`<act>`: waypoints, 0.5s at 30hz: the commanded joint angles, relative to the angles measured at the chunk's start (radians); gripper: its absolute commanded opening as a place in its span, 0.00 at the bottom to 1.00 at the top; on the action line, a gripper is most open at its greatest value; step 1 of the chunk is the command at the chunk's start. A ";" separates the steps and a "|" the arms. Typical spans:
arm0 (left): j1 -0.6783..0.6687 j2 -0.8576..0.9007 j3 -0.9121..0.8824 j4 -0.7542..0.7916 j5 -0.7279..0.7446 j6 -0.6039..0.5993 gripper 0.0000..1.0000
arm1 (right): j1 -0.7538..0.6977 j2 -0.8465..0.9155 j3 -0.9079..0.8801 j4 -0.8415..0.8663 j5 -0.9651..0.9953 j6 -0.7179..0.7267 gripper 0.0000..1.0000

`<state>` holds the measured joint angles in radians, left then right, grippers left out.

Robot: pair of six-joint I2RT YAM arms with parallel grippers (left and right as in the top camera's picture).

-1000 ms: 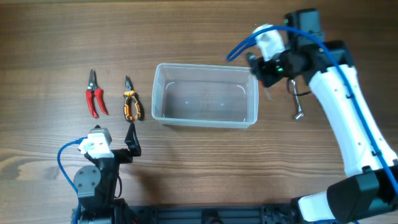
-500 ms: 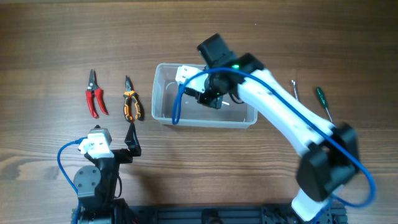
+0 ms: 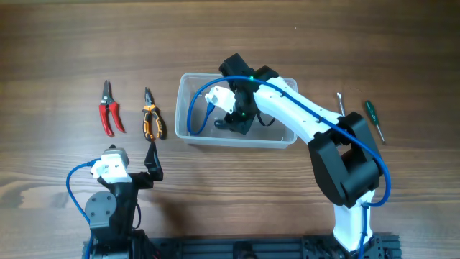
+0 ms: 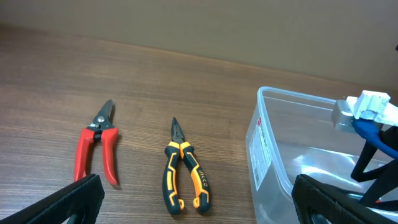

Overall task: Pack container
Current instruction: 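Carry the screwdriver left and release it into the clear container, then lower the right gripper onto the silver wrench and grasp it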

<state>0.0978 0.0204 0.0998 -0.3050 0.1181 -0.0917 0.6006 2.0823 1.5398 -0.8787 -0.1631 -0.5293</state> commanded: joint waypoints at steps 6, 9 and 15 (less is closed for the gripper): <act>-0.004 -0.006 -0.006 0.006 0.012 -0.010 1.00 | -0.080 -0.401 0.182 -0.184 0.199 0.422 0.44; -0.004 -0.006 -0.006 0.006 0.012 -0.010 1.00 | -0.277 -0.496 0.183 -0.313 0.280 0.468 0.48; -0.004 -0.006 -0.006 0.006 0.012 -0.010 1.00 | -0.642 -0.411 0.112 -0.349 0.267 0.398 0.48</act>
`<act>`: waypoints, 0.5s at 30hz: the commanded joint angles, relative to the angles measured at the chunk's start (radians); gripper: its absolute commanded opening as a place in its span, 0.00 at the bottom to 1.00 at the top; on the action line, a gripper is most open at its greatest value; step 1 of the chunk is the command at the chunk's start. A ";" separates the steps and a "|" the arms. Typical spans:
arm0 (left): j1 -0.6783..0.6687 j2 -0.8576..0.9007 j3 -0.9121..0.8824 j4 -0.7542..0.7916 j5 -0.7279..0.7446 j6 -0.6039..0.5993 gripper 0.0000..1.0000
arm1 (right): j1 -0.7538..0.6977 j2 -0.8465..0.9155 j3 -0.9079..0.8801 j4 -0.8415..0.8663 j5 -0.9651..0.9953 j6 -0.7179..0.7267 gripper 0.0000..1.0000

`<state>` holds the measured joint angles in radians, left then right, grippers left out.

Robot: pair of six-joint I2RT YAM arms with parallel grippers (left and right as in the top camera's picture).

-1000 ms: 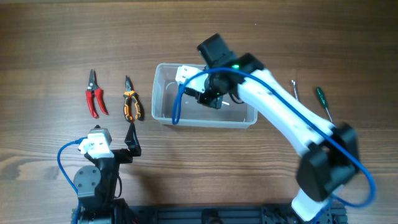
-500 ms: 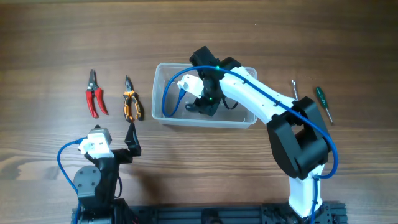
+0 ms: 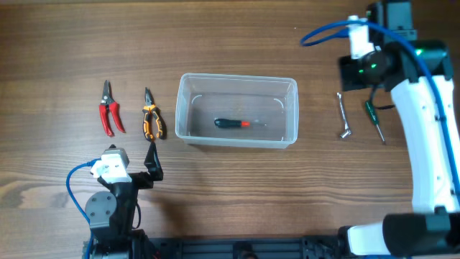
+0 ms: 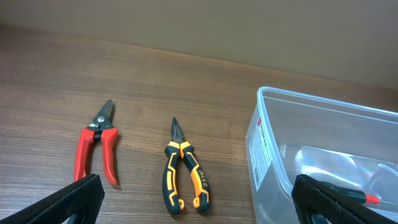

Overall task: Pack container
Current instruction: 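Lower the right gripper onto the silver wrench and grasp it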

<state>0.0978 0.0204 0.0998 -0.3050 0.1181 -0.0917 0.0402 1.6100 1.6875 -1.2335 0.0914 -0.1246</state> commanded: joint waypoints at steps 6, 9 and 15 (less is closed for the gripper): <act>-0.004 -0.006 -0.006 0.006 0.012 -0.010 1.00 | -0.142 0.261 -0.175 0.105 -0.035 -0.021 0.52; -0.004 -0.006 -0.006 0.006 0.012 -0.010 1.00 | -0.142 0.329 -0.255 0.175 -0.092 -0.059 0.54; -0.004 -0.006 -0.006 0.006 0.012 -0.010 1.00 | -0.142 0.332 -0.415 0.338 -0.092 -0.059 0.55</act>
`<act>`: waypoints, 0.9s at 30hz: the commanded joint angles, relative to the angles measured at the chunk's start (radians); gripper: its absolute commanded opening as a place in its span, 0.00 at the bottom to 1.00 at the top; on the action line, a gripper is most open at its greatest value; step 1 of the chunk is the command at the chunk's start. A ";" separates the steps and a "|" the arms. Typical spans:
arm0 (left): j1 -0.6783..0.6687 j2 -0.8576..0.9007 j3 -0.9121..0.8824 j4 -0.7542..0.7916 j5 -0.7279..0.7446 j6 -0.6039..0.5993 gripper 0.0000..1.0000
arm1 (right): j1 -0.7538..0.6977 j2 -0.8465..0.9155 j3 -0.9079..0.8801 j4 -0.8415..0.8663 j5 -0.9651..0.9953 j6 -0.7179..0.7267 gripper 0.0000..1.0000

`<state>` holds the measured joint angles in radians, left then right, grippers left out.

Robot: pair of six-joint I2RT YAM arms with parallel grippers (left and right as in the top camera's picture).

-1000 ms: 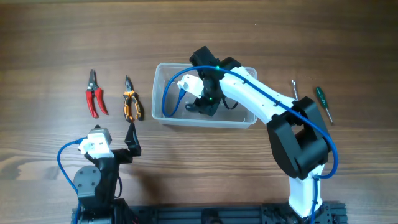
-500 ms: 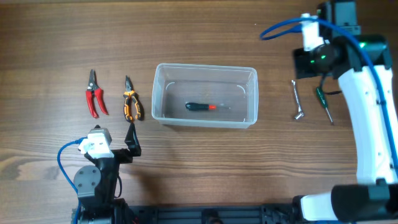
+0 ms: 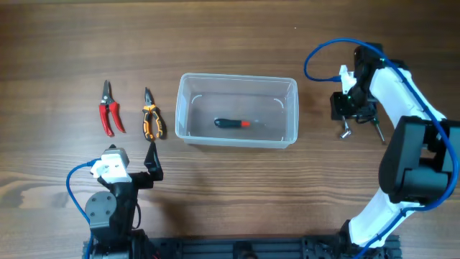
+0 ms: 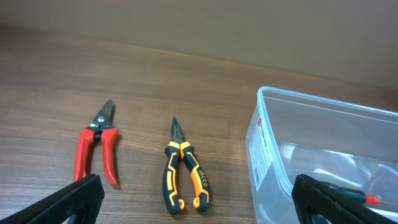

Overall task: Pack container
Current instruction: 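Lower the right gripper onto the silver wrench and grasp it, then carry the wrench into the container and open the right gripper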

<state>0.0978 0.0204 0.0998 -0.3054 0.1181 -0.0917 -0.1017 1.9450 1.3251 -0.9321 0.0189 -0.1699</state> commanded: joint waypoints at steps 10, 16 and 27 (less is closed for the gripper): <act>-0.004 -0.006 -0.006 0.006 0.012 -0.010 1.00 | 0.000 -0.003 -0.160 0.222 0.028 -0.013 0.69; -0.004 -0.006 -0.006 0.006 0.012 -0.010 1.00 | -0.001 -0.003 -0.160 0.203 0.042 -0.011 0.33; -0.004 -0.006 -0.006 0.006 0.012 -0.010 1.00 | 0.000 -0.004 -0.158 0.185 0.006 -0.011 0.04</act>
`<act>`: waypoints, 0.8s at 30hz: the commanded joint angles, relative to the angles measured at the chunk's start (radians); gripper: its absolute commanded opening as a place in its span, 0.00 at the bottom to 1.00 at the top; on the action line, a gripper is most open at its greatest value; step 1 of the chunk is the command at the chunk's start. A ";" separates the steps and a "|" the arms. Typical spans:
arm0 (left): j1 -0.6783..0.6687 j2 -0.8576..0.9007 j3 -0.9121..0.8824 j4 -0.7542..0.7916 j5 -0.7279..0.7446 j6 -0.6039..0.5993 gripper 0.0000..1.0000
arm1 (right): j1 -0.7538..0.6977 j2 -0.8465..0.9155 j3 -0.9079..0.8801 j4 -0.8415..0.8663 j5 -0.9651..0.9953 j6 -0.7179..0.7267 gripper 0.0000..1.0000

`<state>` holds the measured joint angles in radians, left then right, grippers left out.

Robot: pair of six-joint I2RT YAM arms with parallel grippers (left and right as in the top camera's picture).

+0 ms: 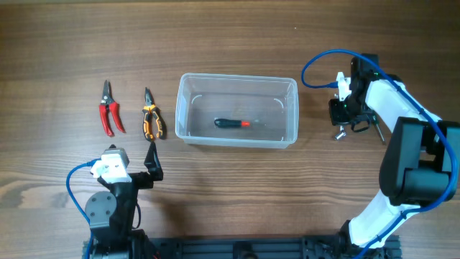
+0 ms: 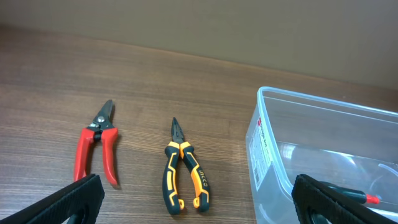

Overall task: Pack container
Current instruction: 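Carry the wrench into the container and open the right gripper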

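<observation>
The clear plastic container (image 1: 188,108) stands mid-table with a black-and-red screwdriver (image 1: 231,123) lying in it; its wall shows too in the left wrist view (image 2: 267,155). To its left lie red pruners (image 1: 109,109) and orange-black pliers (image 1: 151,119). On the right, my right gripper (image 1: 346,117) is down over a silver tool (image 1: 339,134), most of which it hides. A green screwdriver (image 1: 377,132) lies just right of it. My left gripper (image 2: 198,194) rests open, low near the front, facing the pliers (image 2: 184,174).
The red pruners (image 2: 96,149) lie left of the pliers. The right arm's blue cable (image 1: 316,61) loops above the table beside the container's right end. The left arm's base (image 1: 108,201) sits at the front left.
My right gripper has shifted slightly left and toward the front over the silver tool, whose visible end now lies a little further left. The left arm has not moved.
My right gripper was inside the container around the black-and-red screwdriver. Then it was far right at the back, and the screwdriver lay alone in the container. After that it was down over the silver tool, where it remains. The left gripper stayed open throughout.
</observation>
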<state>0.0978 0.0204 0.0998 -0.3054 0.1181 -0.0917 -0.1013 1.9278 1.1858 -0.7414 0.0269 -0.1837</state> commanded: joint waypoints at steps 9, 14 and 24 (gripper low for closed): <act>-0.004 -0.006 -0.006 0.006 0.012 -0.010 1.00 | -0.001 -0.086 0.298 -0.246 -0.111 0.003 0.04; -0.004 -0.006 -0.006 0.006 0.012 -0.010 1.00 | 0.043 -0.248 0.414 -0.259 -0.340 -0.090 0.04; -0.004 -0.006 -0.007 0.006 0.012 -0.010 1.00 | 0.507 -0.397 0.431 -0.267 -0.338 -0.390 0.04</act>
<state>0.0978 0.0204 0.0998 -0.3050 0.1181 -0.0917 0.2874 1.5349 1.5978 -1.0100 -0.2882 -0.4347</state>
